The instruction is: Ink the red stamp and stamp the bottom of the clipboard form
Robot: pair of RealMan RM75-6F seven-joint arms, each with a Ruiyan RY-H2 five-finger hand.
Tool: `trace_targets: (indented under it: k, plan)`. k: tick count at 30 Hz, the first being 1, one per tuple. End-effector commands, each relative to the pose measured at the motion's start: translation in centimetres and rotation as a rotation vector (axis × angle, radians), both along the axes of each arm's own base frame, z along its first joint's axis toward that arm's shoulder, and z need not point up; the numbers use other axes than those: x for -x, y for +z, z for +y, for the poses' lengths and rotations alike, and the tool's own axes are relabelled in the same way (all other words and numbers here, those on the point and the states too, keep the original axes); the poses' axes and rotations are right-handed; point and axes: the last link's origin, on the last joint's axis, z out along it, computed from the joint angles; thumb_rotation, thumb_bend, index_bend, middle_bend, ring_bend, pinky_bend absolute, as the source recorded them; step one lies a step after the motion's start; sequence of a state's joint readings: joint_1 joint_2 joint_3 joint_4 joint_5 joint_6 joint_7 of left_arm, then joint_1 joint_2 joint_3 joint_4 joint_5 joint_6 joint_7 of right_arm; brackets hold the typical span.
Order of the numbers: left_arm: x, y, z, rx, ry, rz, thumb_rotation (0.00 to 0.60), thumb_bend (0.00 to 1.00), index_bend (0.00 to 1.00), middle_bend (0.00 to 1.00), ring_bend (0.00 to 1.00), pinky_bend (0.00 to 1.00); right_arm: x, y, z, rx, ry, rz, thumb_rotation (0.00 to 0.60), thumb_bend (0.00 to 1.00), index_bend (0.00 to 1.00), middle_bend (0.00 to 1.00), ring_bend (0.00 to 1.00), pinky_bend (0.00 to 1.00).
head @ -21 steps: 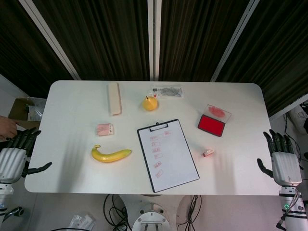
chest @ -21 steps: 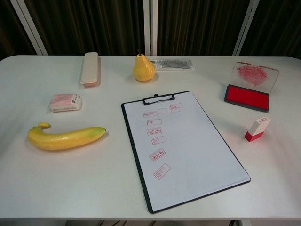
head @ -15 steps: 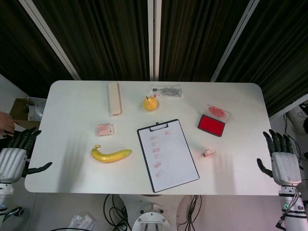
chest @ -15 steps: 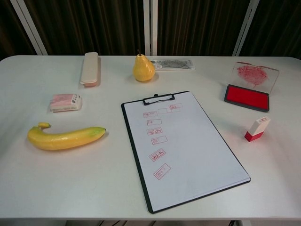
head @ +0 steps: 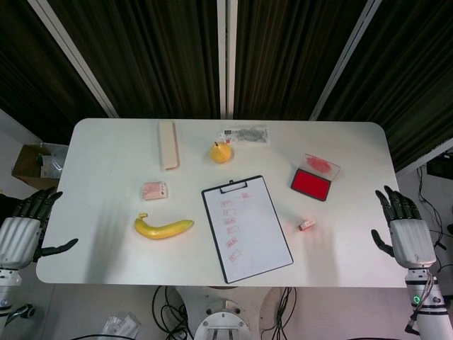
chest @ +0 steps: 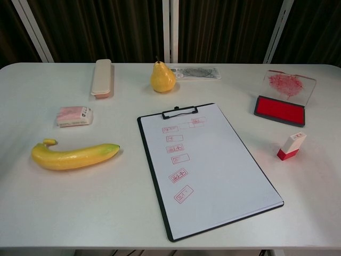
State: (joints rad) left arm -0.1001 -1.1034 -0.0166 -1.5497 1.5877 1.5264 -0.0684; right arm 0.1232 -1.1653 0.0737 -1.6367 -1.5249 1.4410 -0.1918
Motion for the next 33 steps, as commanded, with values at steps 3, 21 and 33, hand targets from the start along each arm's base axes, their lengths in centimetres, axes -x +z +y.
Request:
trace_targets:
  k: [3, 21, 33]
  plan:
    - [0.0, -0.3, 0.0, 0.006, 0.003, -0.002, 0.399, 0.06, 0.11, 0.08, 0.09, 0.18, -2.0, -1.8, -2.6, -0.14, 0.163, 0.102, 0.6, 0.26, 0.0, 0.1, 0.63, 0.87]
    - [0.3, -1.0, 0.3, 0.053, 0.025, -0.001, 0.399, 0.06, 0.11, 0.08, 0.09, 0.18, -2.9, -9.7, -5.6, -0.367, 0.223, 0.192, 0.6, 0.25, 0.22, 0.23, 0.67, 0.88]
    - [0.4, -1.0, 0.3, 0.055, 0.024, -0.007, 0.396, 0.06, 0.11, 0.08, 0.09, 0.18, -1.9, -11.6, -5.9, -0.393, 0.176, 0.193, 0.6, 0.25, 0.26, 0.24, 0.67, 0.88]
